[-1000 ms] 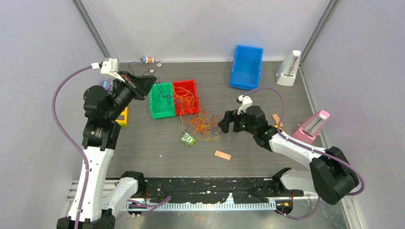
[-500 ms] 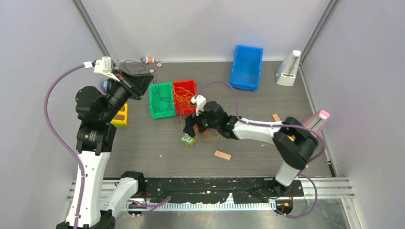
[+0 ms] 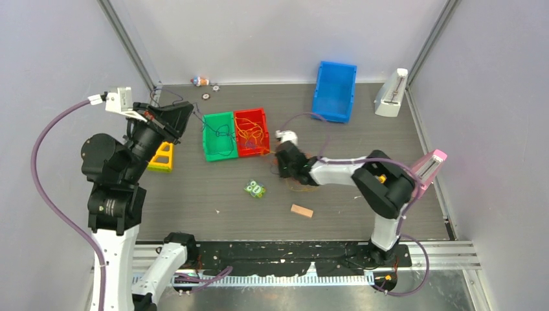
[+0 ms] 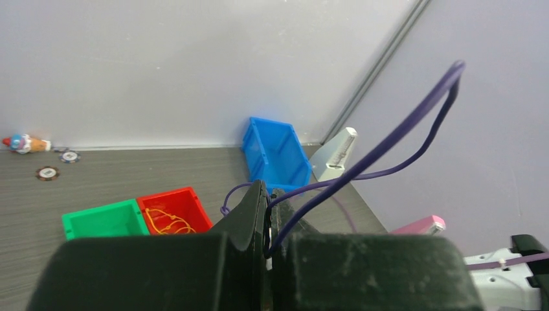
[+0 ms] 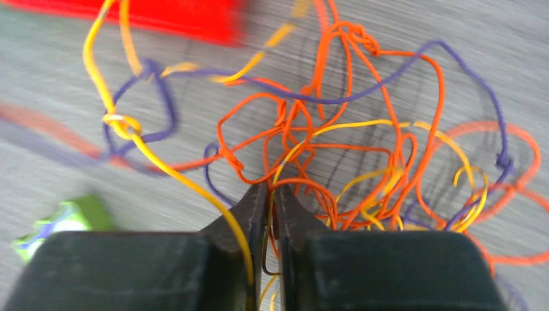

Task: Untangle the cables
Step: Untie the cable.

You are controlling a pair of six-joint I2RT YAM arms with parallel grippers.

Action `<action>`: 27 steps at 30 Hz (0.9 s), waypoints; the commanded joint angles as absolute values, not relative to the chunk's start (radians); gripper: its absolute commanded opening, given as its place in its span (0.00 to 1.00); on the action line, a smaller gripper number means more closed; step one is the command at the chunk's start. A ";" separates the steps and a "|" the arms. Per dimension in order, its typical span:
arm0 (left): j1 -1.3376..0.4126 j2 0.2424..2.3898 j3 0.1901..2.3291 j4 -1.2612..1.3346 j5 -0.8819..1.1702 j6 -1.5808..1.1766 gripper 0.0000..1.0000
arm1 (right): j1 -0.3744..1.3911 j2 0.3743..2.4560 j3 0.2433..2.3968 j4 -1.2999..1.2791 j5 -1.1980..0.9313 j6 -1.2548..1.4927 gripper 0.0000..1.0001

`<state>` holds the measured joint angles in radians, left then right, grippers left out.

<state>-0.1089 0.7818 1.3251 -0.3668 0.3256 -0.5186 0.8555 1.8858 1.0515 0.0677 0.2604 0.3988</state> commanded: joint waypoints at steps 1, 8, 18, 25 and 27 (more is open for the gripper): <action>-0.103 0.754 1.315 -0.386 0.254 -0.472 0.00 | 0.688 1.699 0.835 0.103 0.273 0.510 0.10; -0.103 0.759 1.224 -0.342 0.243 -0.484 0.00 | 0.464 1.475 0.642 0.098 0.216 0.543 0.06; -0.104 0.773 1.162 -0.286 0.315 -0.516 0.00 | 0.446 1.368 0.650 0.135 -0.050 0.391 0.96; -0.103 0.785 1.158 -0.291 0.324 -0.504 0.00 | 0.487 1.318 0.680 0.145 -0.119 0.300 1.00; -0.103 0.797 1.163 -0.287 0.321 -0.505 0.00 | 0.493 1.306 0.682 0.156 -0.138 0.289 1.00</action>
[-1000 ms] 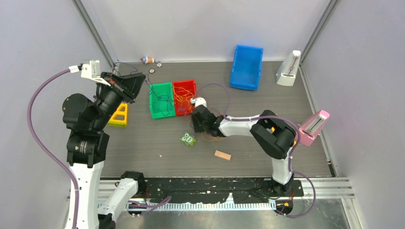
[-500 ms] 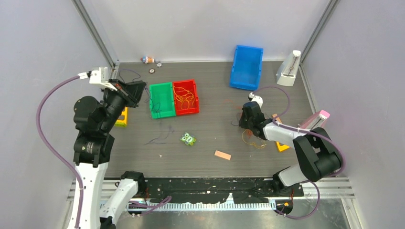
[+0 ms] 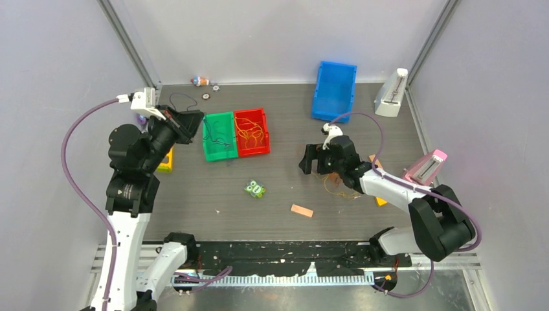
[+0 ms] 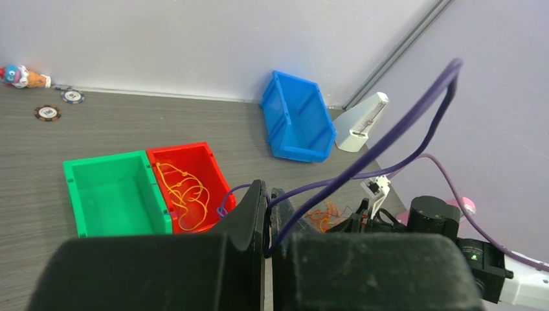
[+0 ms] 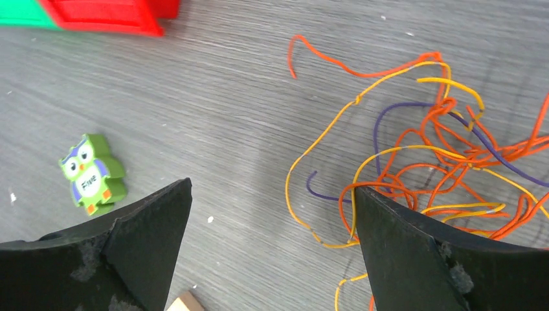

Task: Untangle the cables
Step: Untie the cable, then place the cable in the bin.

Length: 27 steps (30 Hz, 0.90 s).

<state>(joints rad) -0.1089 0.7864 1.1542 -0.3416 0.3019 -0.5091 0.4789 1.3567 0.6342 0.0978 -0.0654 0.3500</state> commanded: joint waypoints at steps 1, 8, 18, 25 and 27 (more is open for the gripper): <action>-0.103 0.805 1.170 -0.285 0.327 -0.509 0.00 | 0.495 1.298 0.682 0.178 -0.167 0.279 1.00; -0.103 0.869 1.235 -0.253 0.394 -0.550 0.00 | 0.543 1.260 0.715 0.270 -0.291 0.236 1.00; -0.103 0.974 1.382 -0.286 0.332 -0.500 0.00 | 0.553 1.231 0.741 0.291 -0.335 0.221 0.99; -0.097 1.071 1.480 -0.281 0.250 -0.457 0.00 | 0.557 1.212 0.751 0.281 -0.327 0.205 0.98; -0.093 1.111 1.515 -0.267 0.240 -0.451 0.00 | 0.557 1.207 0.749 0.283 -0.322 0.206 0.98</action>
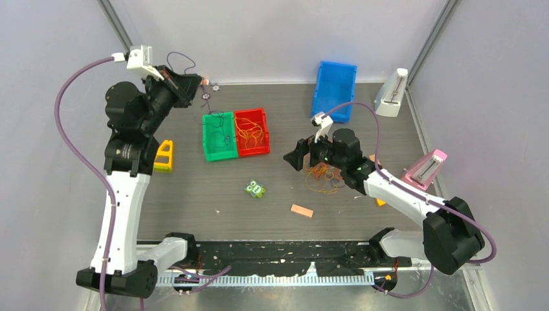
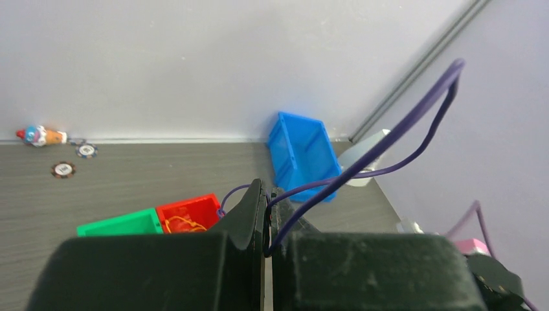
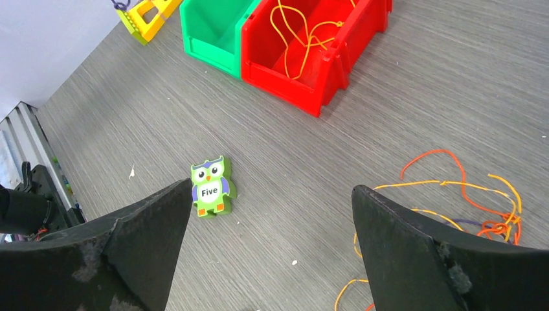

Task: Untangle the cables
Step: Place the cable in the bin.

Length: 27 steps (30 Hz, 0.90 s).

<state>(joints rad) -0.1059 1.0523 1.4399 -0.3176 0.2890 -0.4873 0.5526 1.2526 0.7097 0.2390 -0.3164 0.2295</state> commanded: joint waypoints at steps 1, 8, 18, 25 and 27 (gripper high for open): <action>-0.090 1.135 1.534 -0.264 0.235 -0.450 0.00 | 0.557 1.205 0.749 0.284 -0.321 0.206 0.98; -0.072 1.278 1.647 -0.232 0.231 -0.460 0.00 | 0.557 1.184 0.749 0.276 -0.305 0.200 0.98; -0.039 1.370 1.586 -0.158 0.251 -0.485 0.00 | 0.556 1.178 0.758 0.258 -0.273 0.196 0.98; -0.012 1.425 1.508 -0.084 0.294 -0.525 0.00 | 0.556 1.181 0.732 0.273 -0.265 0.197 0.98; -0.012 1.438 1.507 -0.085 0.300 -0.528 0.00 | 0.555 1.179 0.724 0.276 -0.261 0.198 0.98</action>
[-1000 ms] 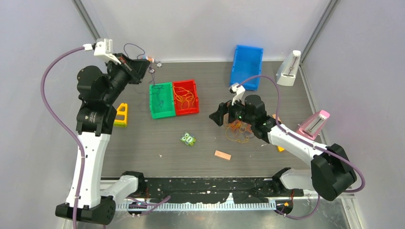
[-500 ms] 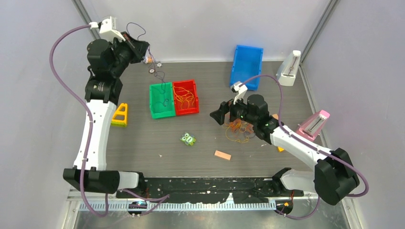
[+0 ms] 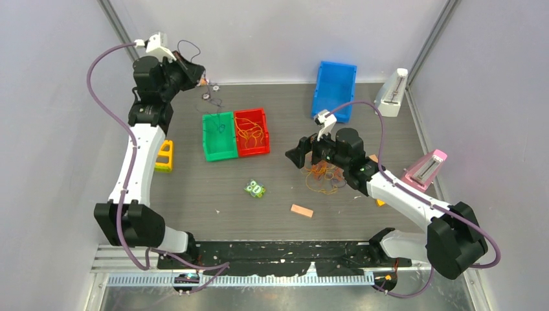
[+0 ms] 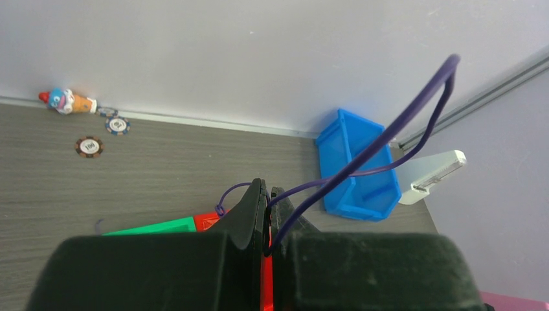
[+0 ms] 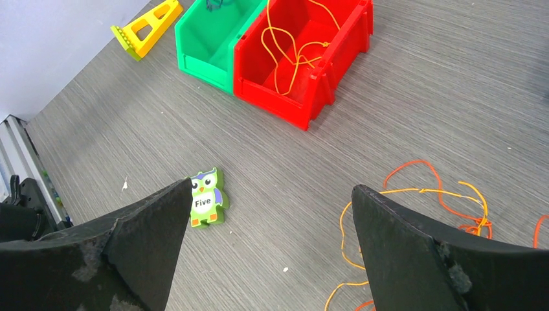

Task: Untangle the cables
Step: Place the cable in the bin.

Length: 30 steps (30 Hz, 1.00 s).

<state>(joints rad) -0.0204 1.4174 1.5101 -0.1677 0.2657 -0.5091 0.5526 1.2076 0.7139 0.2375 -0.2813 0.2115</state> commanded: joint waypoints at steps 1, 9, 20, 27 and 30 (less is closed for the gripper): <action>-0.012 1.442 1.504 -0.083 0.305 -0.532 0.00 | 0.555 1.177 0.719 0.276 -0.259 0.198 0.98; -0.012 1.421 1.357 -0.029 0.324 -0.583 0.00 | 0.554 1.170 0.699 0.290 -0.251 0.198 0.98; -0.012 1.452 1.287 -0.095 0.147 -0.464 0.00 | 0.549 1.164 0.674 0.319 -0.270 0.212 0.98; -0.014 1.515 1.307 -0.155 0.011 -0.407 0.00 | 0.547 1.167 0.638 0.360 -0.269 0.223 0.98; -0.014 1.548 1.369 -0.160 -0.025 -0.395 0.00 | 0.544 1.174 0.637 0.365 -0.272 0.228 0.98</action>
